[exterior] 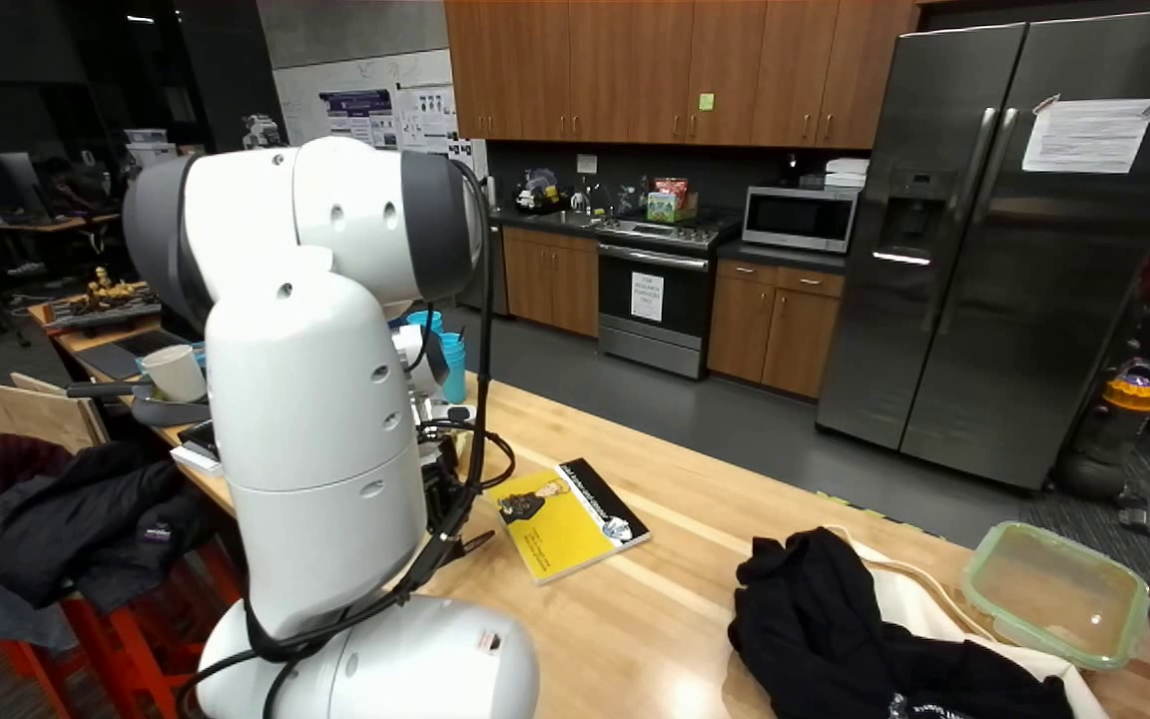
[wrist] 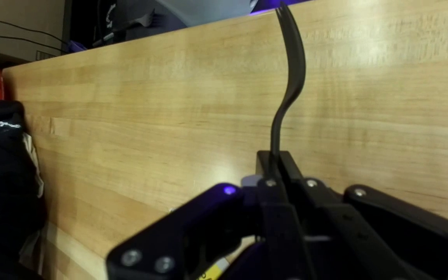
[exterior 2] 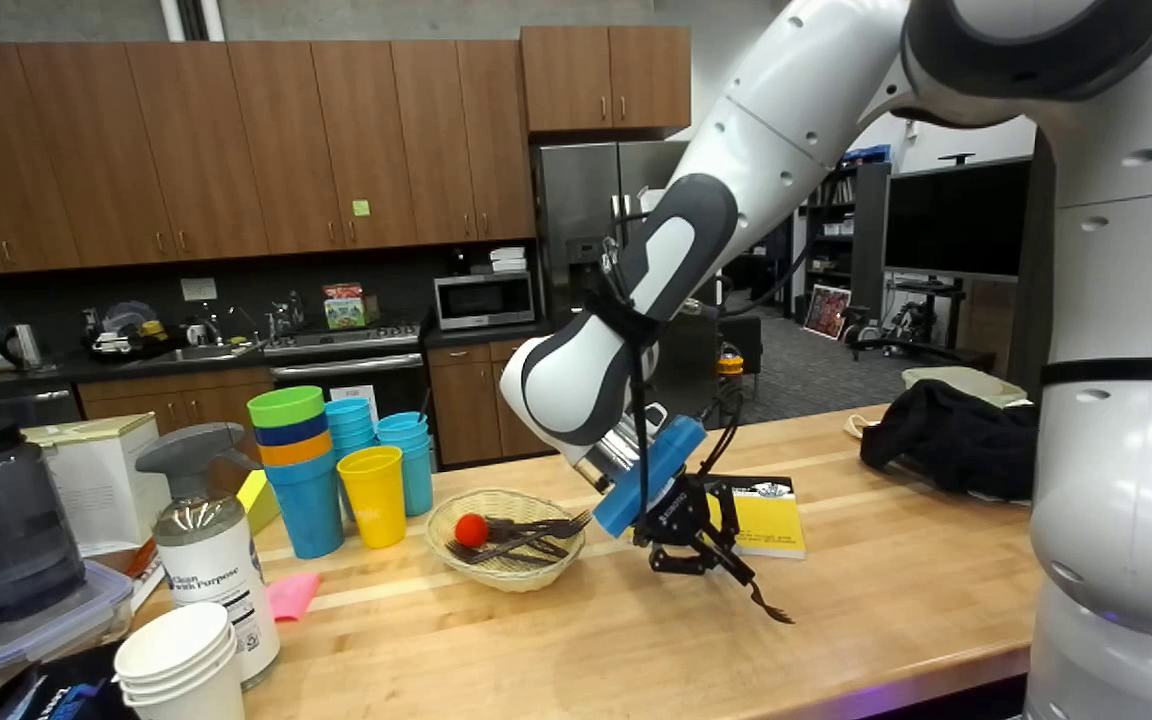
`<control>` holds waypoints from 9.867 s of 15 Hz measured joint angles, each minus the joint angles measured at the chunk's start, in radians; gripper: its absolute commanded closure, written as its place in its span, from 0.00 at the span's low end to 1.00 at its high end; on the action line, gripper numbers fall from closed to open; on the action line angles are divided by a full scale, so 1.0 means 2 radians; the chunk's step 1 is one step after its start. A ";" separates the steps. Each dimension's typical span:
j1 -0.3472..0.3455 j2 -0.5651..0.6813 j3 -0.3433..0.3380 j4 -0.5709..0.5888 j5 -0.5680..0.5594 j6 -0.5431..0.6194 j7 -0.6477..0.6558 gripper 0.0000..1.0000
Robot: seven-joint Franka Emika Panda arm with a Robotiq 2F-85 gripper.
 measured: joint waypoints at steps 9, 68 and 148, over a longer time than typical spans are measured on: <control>-0.008 -0.008 -0.008 0.000 -0.017 0.004 -0.002 0.99; -0.107 -0.365 -0.093 -0.219 0.059 0.310 -0.413 0.95; -0.041 -0.231 -0.545 -0.216 -0.135 0.414 -0.789 0.99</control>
